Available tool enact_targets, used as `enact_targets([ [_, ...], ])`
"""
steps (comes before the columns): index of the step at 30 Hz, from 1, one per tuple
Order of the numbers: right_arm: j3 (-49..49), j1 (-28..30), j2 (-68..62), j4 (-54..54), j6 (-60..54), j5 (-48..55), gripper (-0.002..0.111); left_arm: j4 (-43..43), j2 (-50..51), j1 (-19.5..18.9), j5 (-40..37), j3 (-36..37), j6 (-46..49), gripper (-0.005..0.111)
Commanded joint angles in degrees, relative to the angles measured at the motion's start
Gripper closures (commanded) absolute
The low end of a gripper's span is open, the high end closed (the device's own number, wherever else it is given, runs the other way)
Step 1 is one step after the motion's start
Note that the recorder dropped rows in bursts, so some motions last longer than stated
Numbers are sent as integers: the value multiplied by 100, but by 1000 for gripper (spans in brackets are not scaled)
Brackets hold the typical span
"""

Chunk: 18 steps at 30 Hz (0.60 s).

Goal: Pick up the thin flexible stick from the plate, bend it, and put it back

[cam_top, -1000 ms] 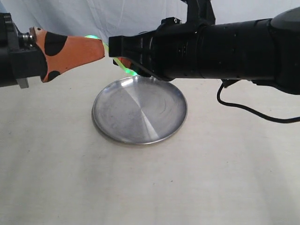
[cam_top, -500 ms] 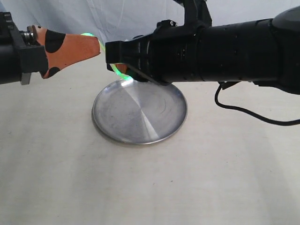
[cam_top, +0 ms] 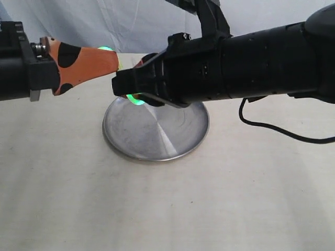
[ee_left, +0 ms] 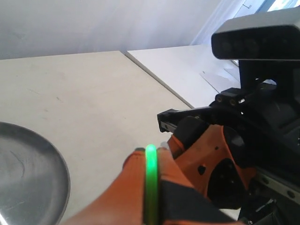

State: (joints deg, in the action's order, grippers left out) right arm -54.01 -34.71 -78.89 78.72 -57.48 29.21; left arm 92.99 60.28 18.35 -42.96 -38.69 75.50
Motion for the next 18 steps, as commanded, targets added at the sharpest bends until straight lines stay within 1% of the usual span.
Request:
enact_targets([
  [1, -4, -73, 72, -289, -79, 723, 109, 462, 299, 3, 457, -15, 87, 107],
  [7, -4, -73, 72, -429, -55, 769, 109, 499, 463, 3, 81, -133, 192, 107],
  [13, -4, -73, 72, -621, -69, 843, 109, 417, 654, 3, 42, -241, 192, 107],
  [18, -4, -73, 72, -1061, -79, 1056, 109, 404, 930, 3, -166, -368, 192, 107],
])
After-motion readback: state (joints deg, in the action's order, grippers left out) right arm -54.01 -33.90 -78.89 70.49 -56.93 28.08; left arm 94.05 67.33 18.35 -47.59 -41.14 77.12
